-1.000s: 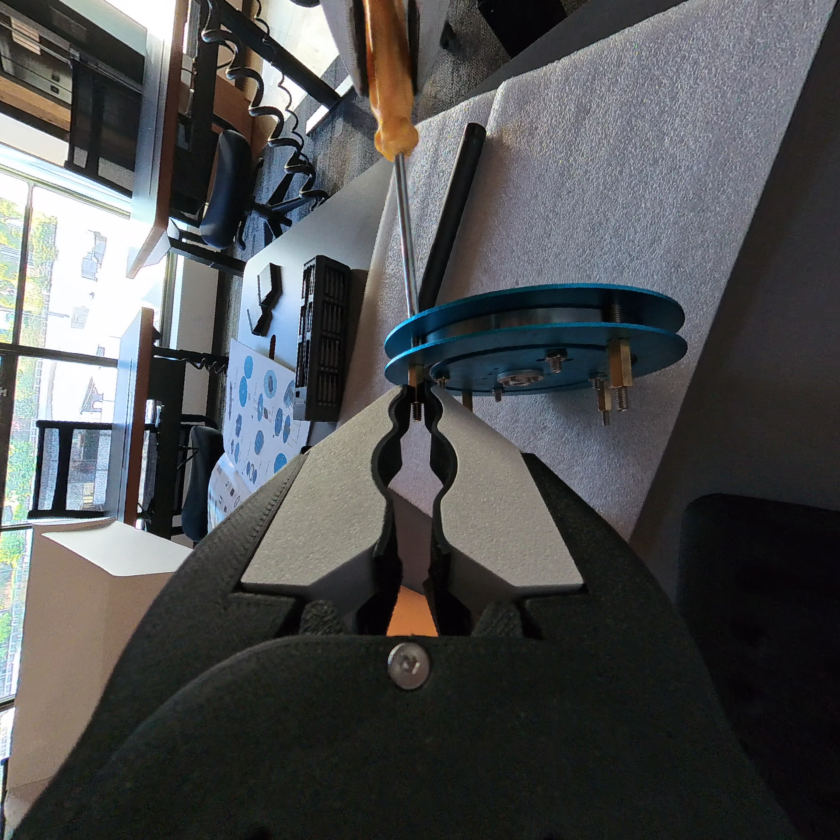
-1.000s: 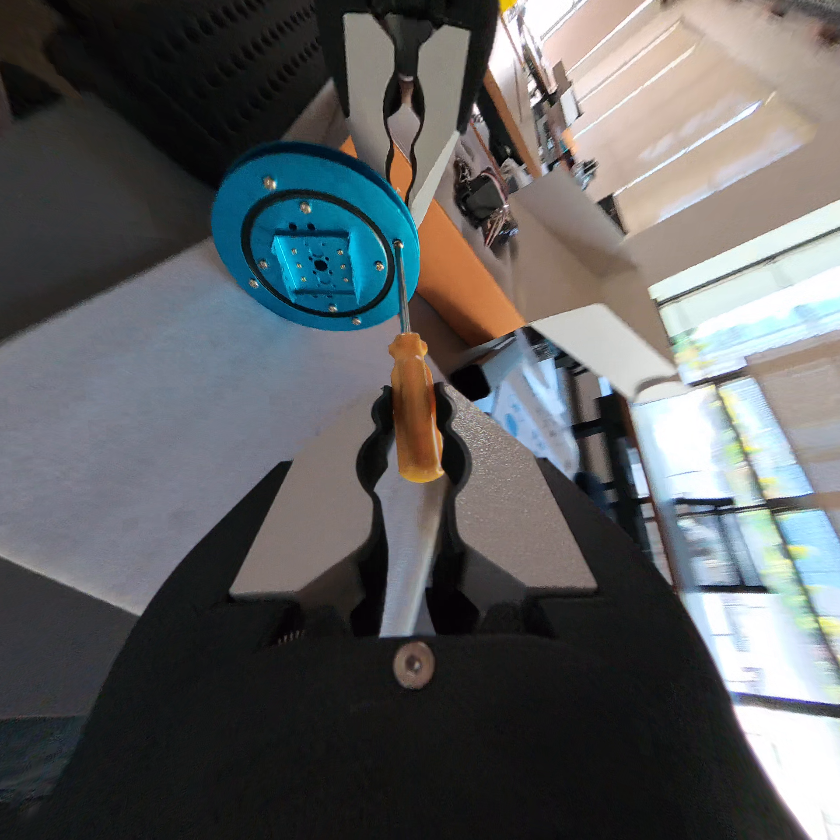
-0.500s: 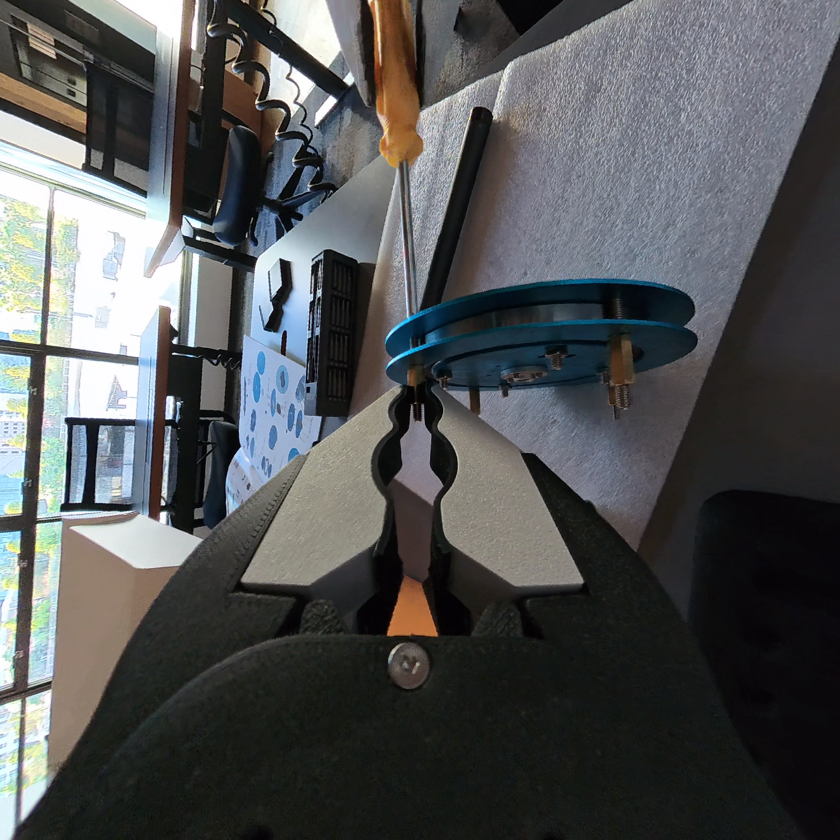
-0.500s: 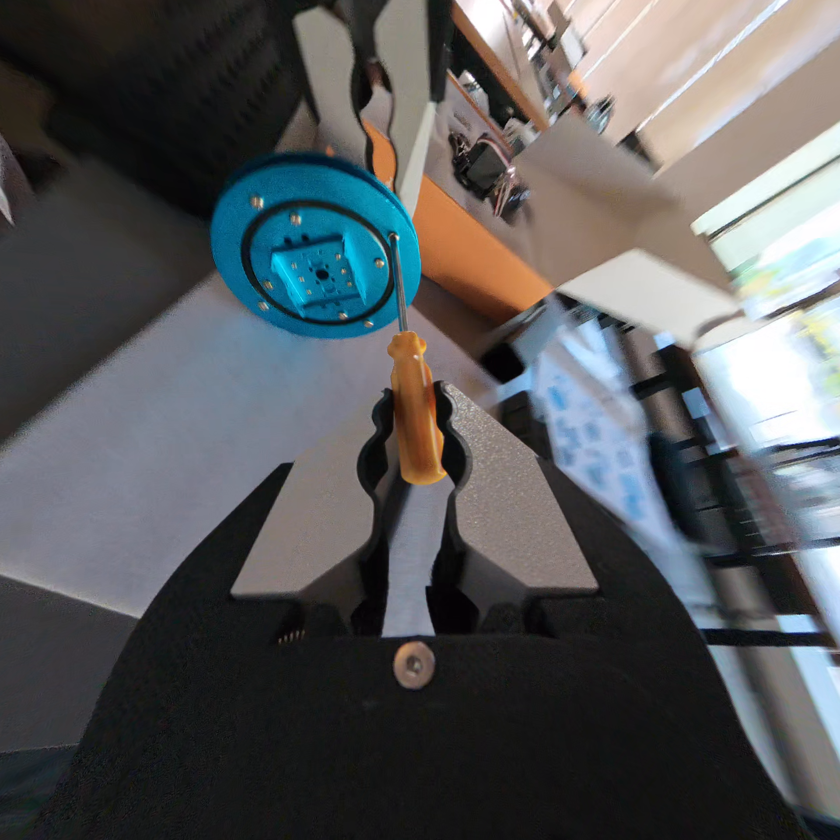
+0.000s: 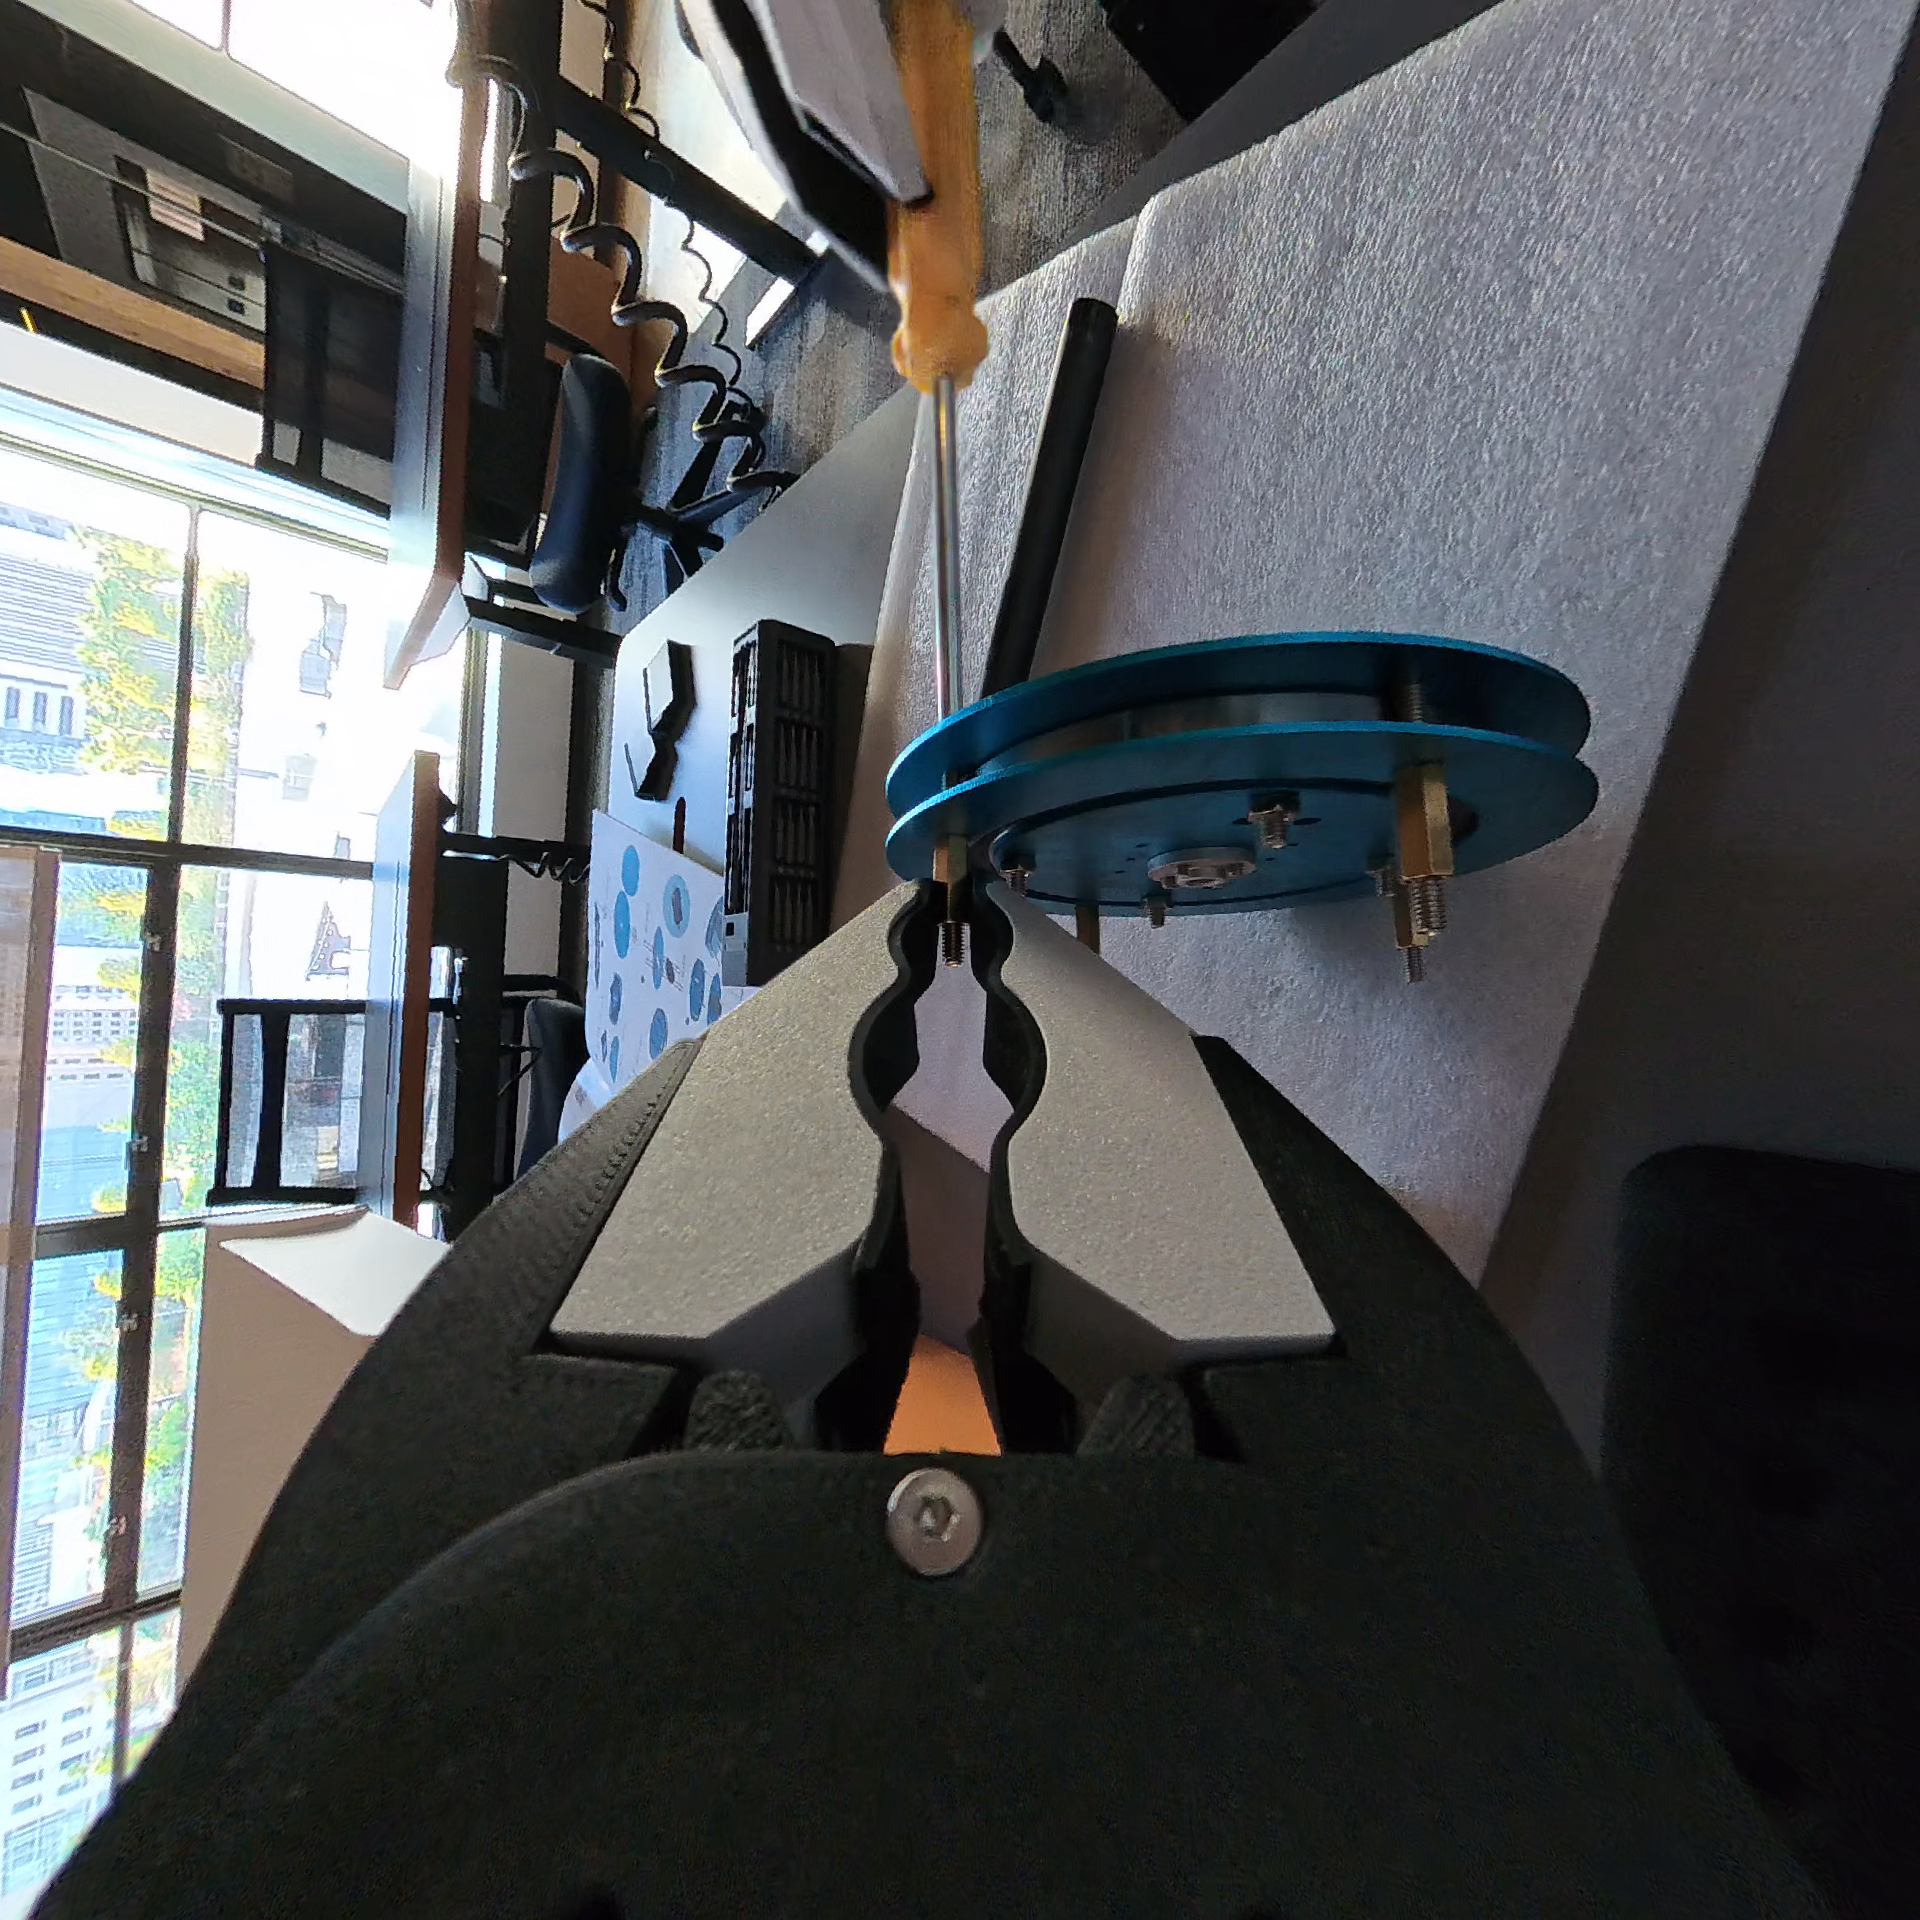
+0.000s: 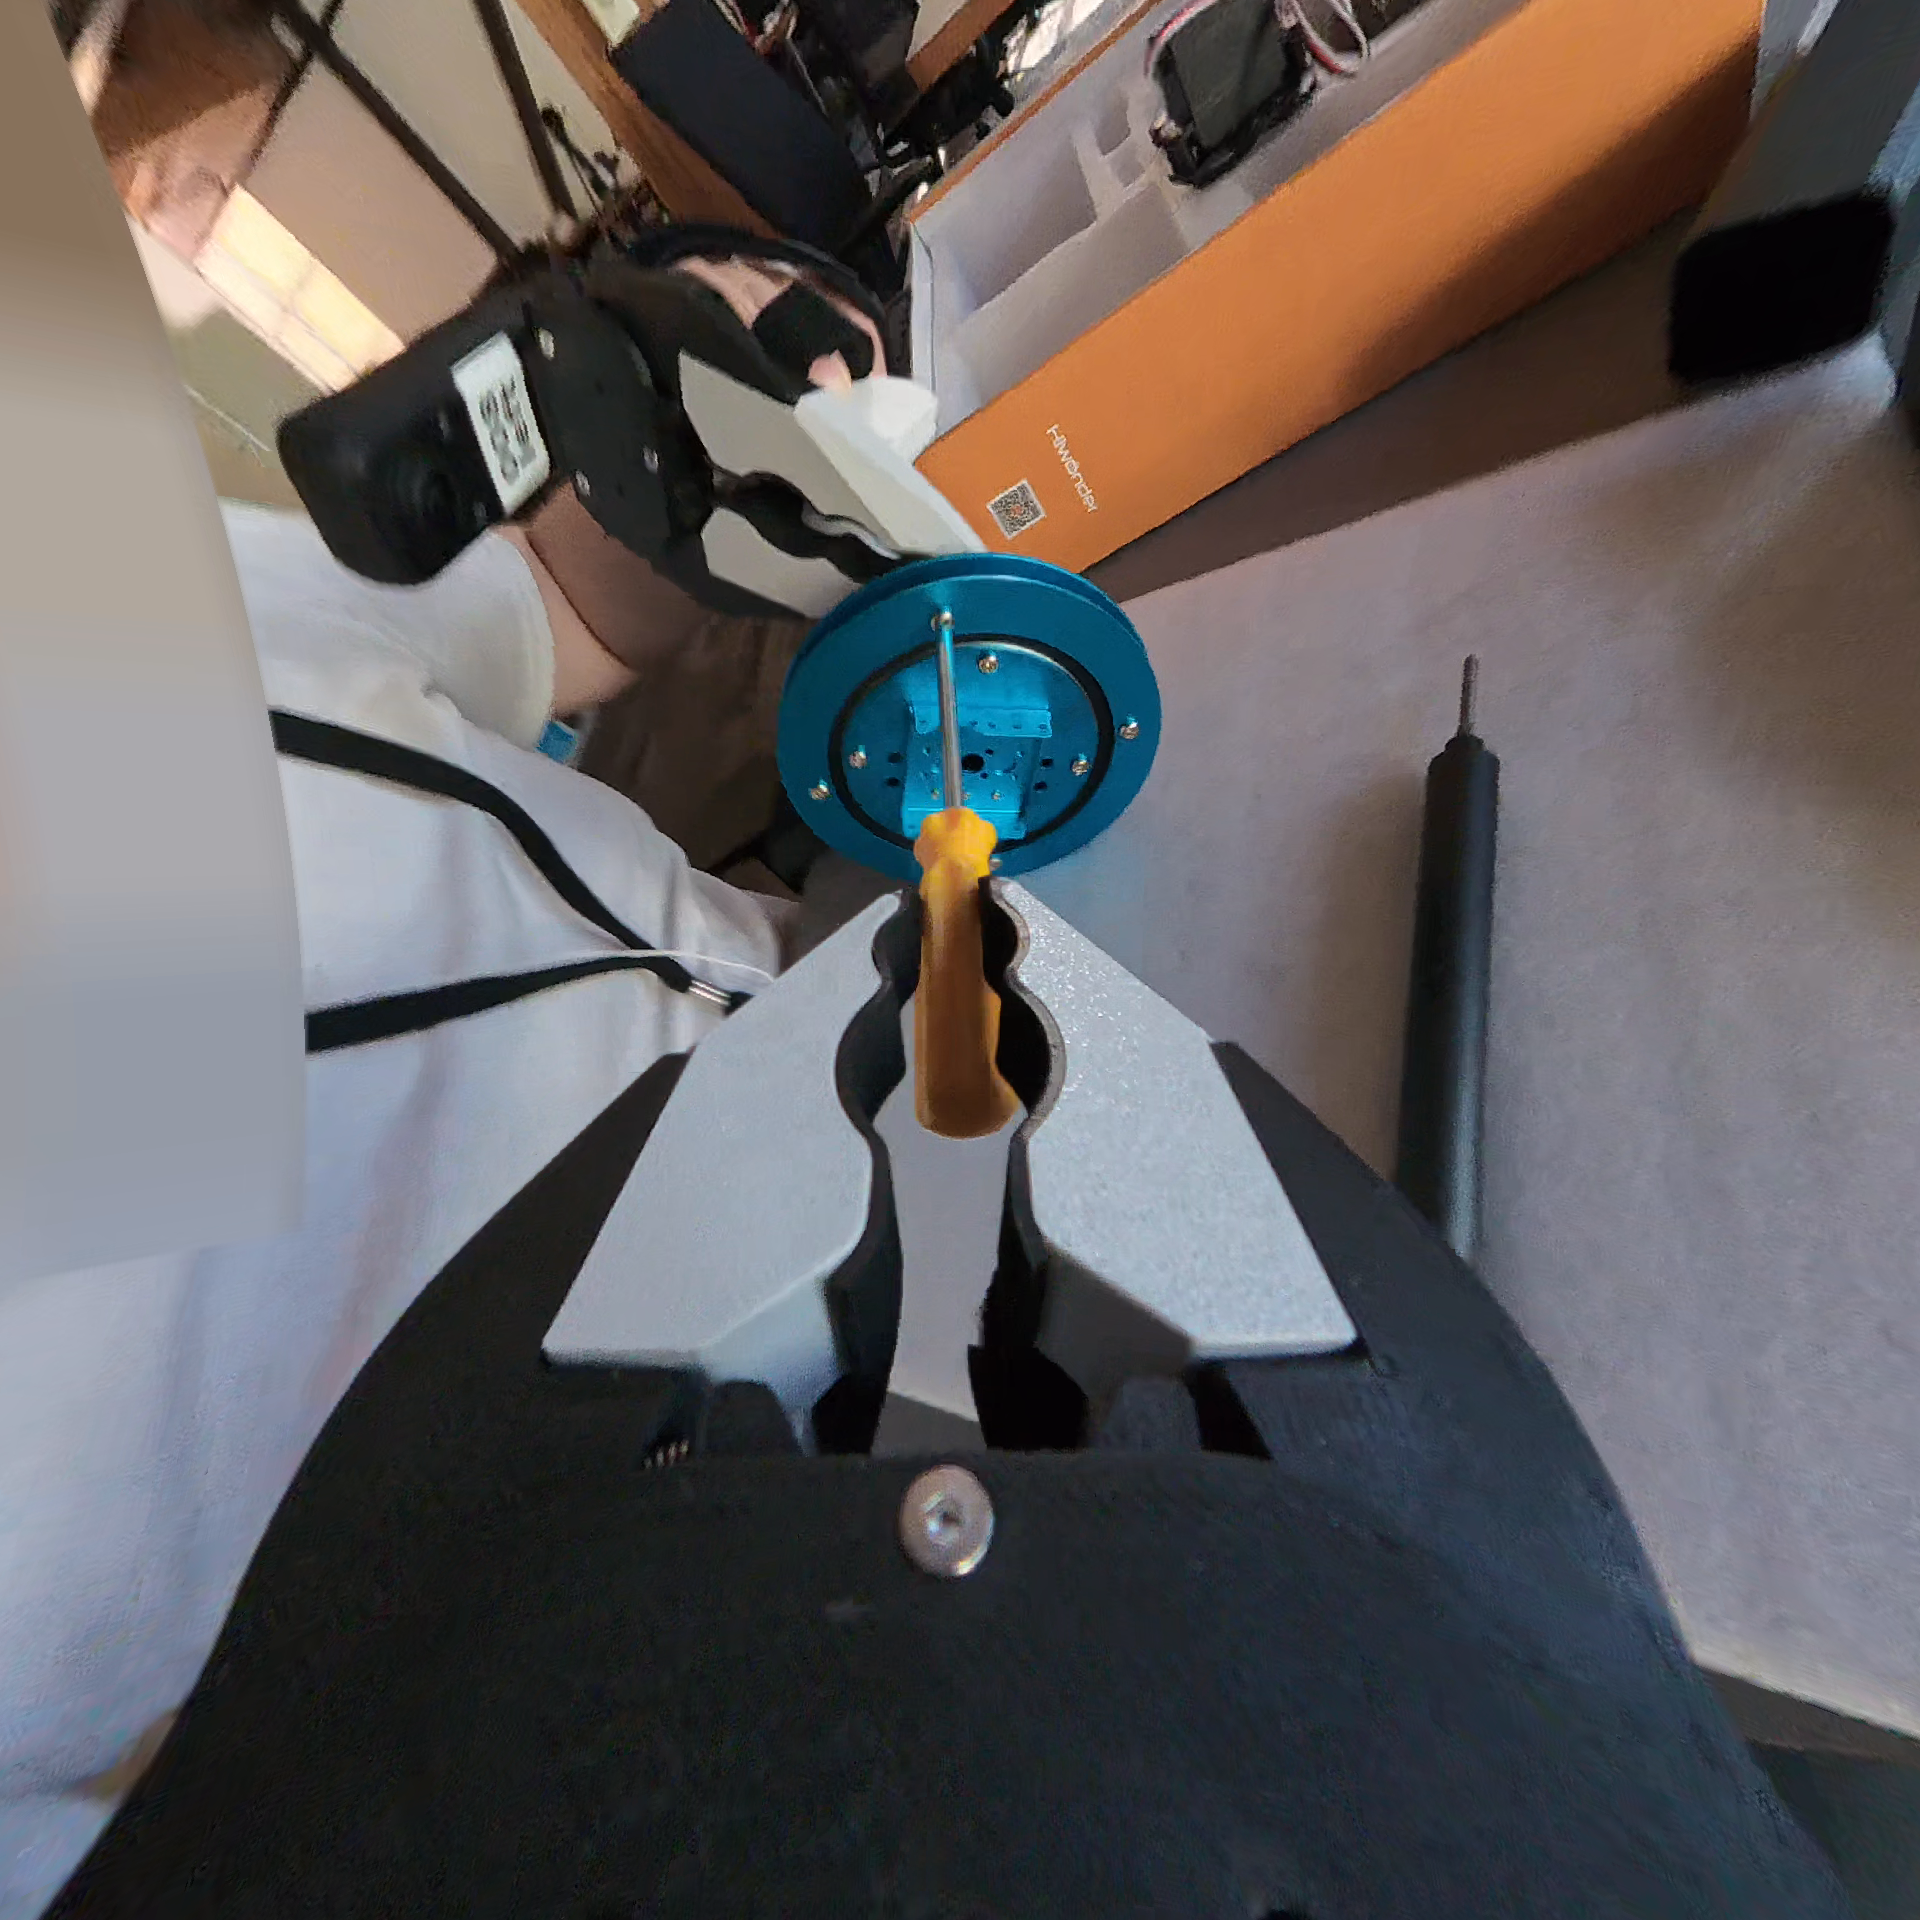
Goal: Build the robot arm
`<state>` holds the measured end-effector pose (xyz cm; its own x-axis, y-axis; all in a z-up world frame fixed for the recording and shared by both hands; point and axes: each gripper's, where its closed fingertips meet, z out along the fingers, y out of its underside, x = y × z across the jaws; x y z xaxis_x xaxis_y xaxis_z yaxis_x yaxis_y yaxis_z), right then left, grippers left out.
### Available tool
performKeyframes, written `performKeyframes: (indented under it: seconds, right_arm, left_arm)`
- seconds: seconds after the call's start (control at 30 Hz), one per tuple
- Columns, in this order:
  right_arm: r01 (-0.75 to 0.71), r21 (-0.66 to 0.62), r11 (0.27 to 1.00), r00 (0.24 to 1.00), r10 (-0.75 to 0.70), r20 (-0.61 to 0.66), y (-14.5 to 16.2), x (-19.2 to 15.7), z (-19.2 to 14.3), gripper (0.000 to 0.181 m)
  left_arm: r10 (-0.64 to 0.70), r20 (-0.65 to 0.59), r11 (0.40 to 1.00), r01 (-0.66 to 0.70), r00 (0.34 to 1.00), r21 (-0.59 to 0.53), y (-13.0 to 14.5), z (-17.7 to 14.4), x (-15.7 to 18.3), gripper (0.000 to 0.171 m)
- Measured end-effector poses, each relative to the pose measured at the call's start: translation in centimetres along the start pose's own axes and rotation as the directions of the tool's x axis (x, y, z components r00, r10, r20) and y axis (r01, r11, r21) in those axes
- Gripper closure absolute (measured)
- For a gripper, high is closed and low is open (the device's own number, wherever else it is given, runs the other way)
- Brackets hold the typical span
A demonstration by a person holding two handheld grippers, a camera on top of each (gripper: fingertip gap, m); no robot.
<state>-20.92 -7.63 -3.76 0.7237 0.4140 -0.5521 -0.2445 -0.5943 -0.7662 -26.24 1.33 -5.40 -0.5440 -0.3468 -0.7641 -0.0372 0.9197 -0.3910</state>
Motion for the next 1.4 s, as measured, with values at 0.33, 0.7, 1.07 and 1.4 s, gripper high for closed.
performKeyframes:
  seconds: [0.33, 0.7, 1.07, 1.4]
  right_arm:
    - [0.286, -0.032, 0.958, 0.933, -0.286, -0.219, 2.9, 1.9, 0.0, 0.172]
    - [0.429, -0.308, 0.849, 0.778, -0.521, -0.352, 9.6, 6.1, -0.3, 0.15]
    - [0.631, -0.179, 0.755, 0.667, -0.645, -0.372, 4.1, 0.9, -0.9, 0.164]
    - [0.795, -0.262, 0.547, 0.45, -0.821, -0.35, 0.1, -0.9, -1.0, 0.164]
  left_arm:
    - [-0.001, 0.016, 0.999, 0.002, 1.0, -0.036, 1.1, 0.1, -0.3, 0.168]
    - [0.007, 0.015, 1.0, -0.007, 1.0, -0.013, 0.3, -0.1, -0.1, 0.168]
    - [0.007, 0.014, 1.0, -0.006, 1.0, -0.018, 0.2, 0.1, -0.2, 0.168]
    - [0.025, 0.025, 0.999, -0.025, 0.999, -0.02, 0.2, 0.0, -0.2, 0.168]
